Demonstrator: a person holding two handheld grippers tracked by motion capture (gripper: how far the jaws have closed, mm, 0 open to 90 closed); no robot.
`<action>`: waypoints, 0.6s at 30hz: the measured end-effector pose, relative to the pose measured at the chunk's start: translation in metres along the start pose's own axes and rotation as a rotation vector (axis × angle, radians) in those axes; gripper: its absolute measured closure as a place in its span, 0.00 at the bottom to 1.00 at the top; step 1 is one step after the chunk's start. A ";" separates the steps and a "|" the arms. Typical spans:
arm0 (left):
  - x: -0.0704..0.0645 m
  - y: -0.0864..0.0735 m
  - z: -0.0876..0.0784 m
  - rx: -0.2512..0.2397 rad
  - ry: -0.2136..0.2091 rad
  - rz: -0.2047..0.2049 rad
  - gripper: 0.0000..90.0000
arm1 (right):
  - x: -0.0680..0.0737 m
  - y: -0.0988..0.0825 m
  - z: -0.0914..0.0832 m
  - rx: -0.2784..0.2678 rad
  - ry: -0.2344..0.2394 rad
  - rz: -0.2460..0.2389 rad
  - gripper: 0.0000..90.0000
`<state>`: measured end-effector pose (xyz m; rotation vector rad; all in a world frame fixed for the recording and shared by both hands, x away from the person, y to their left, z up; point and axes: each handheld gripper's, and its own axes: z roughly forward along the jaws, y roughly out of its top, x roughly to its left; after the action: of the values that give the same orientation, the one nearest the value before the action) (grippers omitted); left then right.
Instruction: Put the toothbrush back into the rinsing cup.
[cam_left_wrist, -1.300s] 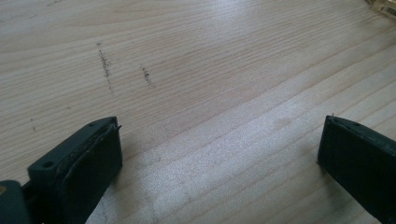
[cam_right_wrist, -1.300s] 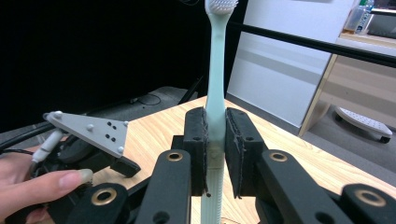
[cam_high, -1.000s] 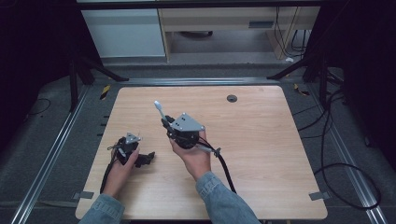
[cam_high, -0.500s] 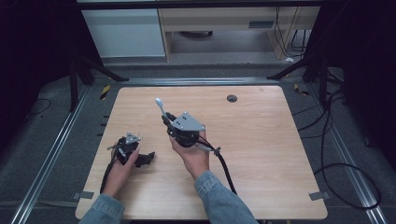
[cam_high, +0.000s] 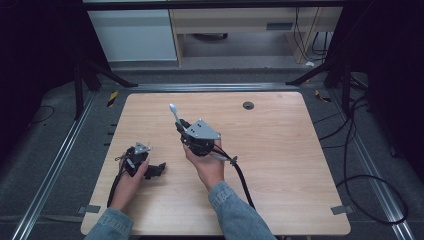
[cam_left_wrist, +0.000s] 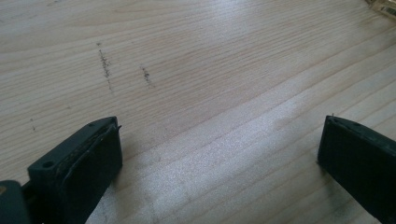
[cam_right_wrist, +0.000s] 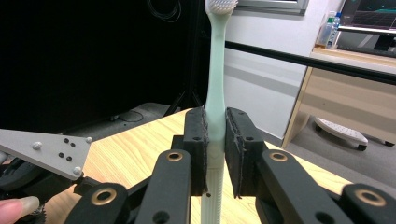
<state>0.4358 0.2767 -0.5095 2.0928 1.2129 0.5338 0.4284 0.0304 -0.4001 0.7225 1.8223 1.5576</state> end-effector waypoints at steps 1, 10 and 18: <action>0.000 0.000 0.000 0.000 0.000 0.001 0.00 | 0.000 0.000 0.000 0.001 -0.001 -0.002 0.88; 0.000 0.000 0.000 0.000 0.000 -0.002 0.00 | 0.000 -0.004 0.002 0.003 -0.001 0.001 0.88; 0.000 0.000 0.000 0.000 0.000 -0.003 0.00 | -0.001 -0.007 0.003 0.007 -0.003 0.009 0.88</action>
<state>0.4356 0.2765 -0.5096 2.0907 1.2156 0.5320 0.4308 0.0307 -0.4070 0.7368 1.8256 1.5556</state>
